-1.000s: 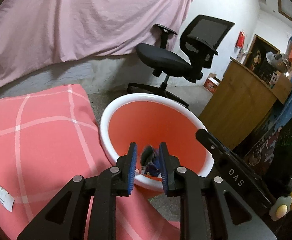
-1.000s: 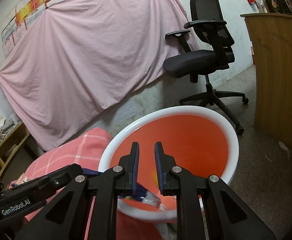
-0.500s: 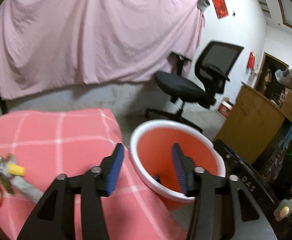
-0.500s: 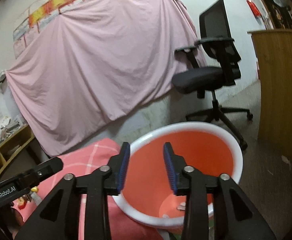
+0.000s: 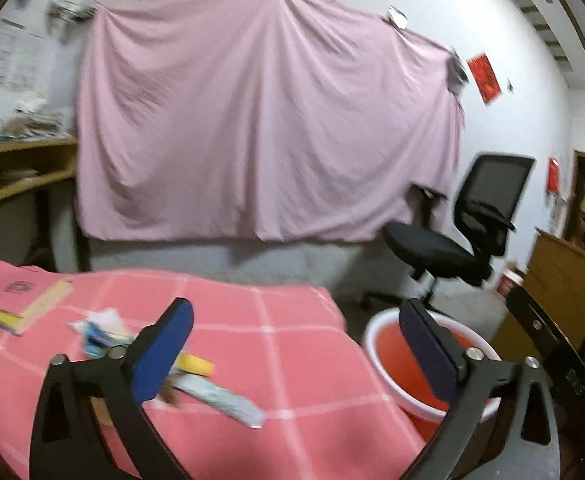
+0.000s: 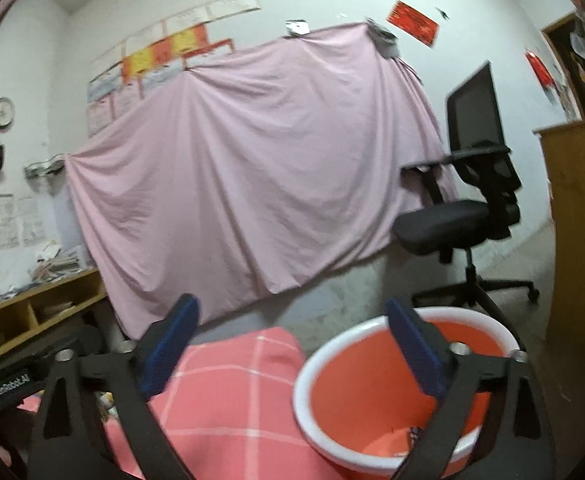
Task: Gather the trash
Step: 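Move both open tools back to the trash pile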
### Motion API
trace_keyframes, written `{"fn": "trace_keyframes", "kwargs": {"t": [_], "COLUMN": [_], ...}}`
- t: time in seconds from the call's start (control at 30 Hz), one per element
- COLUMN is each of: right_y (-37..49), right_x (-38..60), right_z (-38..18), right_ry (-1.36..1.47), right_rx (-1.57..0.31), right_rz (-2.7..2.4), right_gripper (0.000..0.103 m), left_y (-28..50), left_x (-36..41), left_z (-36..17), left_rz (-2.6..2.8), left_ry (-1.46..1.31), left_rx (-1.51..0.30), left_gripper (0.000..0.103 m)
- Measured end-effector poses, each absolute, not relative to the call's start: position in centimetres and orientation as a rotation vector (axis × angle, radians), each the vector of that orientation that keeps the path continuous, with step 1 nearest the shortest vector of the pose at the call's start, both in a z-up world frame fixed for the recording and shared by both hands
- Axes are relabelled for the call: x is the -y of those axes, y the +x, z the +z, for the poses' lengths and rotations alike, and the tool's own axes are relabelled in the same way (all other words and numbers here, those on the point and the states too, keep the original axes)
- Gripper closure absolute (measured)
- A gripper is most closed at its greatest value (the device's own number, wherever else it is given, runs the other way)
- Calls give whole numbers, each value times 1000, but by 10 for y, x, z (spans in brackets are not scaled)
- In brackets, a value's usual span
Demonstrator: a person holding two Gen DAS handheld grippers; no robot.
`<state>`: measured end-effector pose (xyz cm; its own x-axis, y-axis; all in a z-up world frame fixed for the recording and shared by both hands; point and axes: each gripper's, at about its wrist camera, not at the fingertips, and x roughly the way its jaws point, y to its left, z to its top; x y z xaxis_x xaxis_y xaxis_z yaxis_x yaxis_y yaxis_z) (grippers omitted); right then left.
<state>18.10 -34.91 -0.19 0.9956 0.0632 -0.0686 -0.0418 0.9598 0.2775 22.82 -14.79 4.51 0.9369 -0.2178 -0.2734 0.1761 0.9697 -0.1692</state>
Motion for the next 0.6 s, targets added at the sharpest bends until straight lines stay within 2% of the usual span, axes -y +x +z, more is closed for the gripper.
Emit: {"fn": "trace_keyframes", "kwargs": {"t": [0.6], "right_y": [163], "right_x": [277], "right_z": [13], "right_ry": [156], "right_rx": [36], "right_rz": [203], "right_gripper": [0], "left_y": [163], "left_x": [38], "left_z": [27], "left_rz": [21], "left_ry": [-146], "left_rx": [-163], "left_gripper": [2]}}
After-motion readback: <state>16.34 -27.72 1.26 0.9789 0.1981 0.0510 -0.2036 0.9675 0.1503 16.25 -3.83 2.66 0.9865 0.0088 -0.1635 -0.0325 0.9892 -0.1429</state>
